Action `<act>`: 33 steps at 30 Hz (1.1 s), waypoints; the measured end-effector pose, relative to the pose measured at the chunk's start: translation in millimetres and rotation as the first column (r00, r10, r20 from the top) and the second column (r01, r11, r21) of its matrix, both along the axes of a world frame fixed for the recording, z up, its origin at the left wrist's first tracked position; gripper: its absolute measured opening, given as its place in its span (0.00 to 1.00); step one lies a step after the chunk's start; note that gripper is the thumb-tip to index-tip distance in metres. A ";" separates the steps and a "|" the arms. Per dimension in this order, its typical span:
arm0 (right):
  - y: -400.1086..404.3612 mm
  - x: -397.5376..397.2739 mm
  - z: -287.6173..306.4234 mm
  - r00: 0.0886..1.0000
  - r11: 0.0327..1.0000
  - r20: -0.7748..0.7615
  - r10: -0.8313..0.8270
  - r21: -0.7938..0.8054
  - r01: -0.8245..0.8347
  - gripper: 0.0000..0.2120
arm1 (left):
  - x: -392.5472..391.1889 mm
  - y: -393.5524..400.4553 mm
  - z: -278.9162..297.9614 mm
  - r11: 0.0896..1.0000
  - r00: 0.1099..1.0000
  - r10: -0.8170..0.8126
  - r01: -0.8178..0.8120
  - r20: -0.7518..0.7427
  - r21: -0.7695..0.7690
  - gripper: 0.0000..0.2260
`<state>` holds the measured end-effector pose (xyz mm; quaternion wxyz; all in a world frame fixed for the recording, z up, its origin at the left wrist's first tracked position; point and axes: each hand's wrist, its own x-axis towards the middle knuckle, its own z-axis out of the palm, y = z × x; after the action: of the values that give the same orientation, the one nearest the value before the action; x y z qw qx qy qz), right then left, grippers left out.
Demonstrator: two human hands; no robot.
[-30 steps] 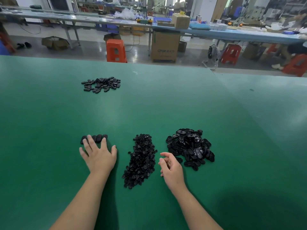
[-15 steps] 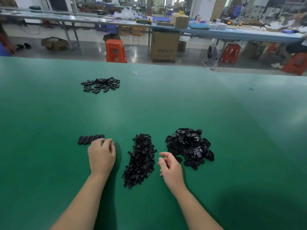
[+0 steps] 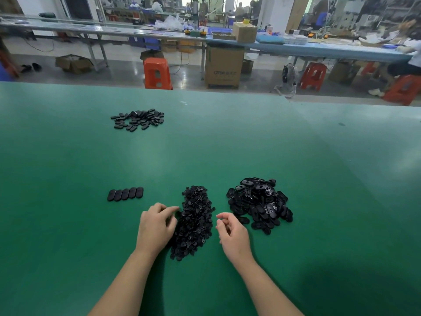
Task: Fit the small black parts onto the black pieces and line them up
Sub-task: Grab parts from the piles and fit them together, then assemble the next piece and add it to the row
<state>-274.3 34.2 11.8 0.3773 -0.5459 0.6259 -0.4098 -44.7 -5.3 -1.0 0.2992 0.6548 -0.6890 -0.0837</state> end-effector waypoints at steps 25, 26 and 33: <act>-17.7 -61.1 25.1 0.507 0.990 -0.850 0.141 0.110 -0.091 0.12 | 4.4 -8.2 -8.0 0.993 0.991 0.097 -0.090 -0.091 0.081 0.06; -17.5 -59.6 24.9 0.498 0.988 -0.853 0.154 0.117 -0.104 0.12 | 4.5 -8.2 -8.2 0.993 0.992 0.098 -0.092 -0.083 0.078 0.06; -15.3 -52.9 22.6 0.537 0.983 -0.825 0.176 0.121 -0.137 0.08 | 2.8 -7.3 -5.6 0.991 0.992 0.109 -0.105 -0.057 0.079 0.08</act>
<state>-327.2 18.9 34.4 0.0826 -0.7204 0.6865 -0.0543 -41.9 -12.6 -6.6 0.2992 0.6988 -0.6397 -0.1137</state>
